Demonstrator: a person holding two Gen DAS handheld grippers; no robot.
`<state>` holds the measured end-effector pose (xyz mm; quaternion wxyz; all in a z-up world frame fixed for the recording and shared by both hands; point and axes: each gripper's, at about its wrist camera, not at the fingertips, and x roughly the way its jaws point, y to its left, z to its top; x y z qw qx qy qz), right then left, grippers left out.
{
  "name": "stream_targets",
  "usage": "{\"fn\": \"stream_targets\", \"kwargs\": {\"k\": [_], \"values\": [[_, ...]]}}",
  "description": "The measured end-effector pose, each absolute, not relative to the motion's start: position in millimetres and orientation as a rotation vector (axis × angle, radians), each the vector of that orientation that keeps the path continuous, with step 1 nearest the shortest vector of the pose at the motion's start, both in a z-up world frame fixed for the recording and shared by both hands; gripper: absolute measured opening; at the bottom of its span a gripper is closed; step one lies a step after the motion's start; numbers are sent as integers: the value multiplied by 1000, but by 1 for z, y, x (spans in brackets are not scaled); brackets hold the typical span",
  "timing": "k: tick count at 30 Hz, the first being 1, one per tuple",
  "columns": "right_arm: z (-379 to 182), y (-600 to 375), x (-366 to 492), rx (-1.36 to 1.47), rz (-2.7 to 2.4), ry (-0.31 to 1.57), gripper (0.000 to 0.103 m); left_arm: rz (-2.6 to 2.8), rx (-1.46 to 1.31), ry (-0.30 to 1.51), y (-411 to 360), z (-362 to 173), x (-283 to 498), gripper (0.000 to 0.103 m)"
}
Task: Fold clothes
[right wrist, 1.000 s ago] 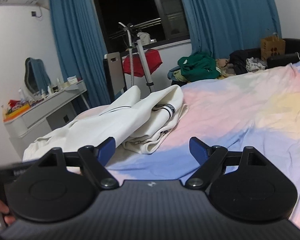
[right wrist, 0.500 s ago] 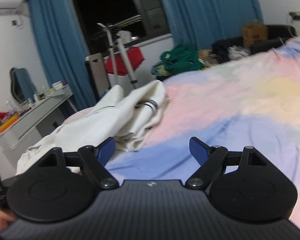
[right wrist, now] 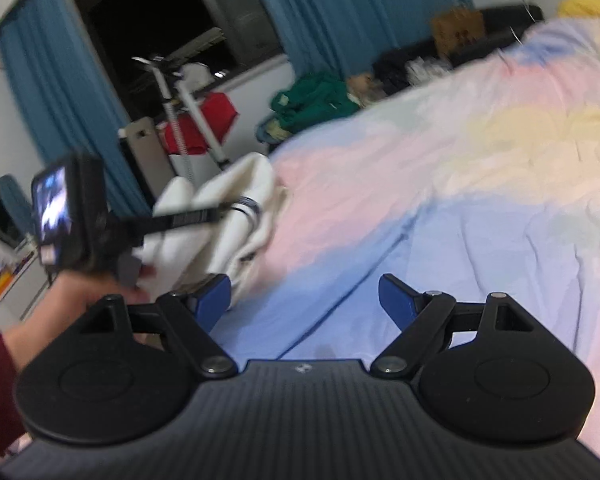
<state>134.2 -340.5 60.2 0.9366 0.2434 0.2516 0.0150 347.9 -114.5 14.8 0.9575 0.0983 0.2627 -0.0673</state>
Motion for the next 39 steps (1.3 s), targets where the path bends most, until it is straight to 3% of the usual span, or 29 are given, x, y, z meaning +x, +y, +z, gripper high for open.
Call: {"fn": "stream_targets", "kwargs": {"k": [7,9,11,17,30,39], "values": [[32,-360,161,587,-21,554,83,62,139,620,-132,1,445,81],[25,-362,168,612,-30,570,83,74,132,619,-133,2,459,74],[19,-363,174,627,-32,579,83,57,132,631,-134,5,469,54],[16,-363,179,638,-27,561,83,26,209,640,-139,8,449,7],[29,-364,161,613,-33,514,83,-218,254,507,-136,74,274,2],[37,-377,139,702,-32,480,83,-376,136,526,-85,81,136,2]]}}
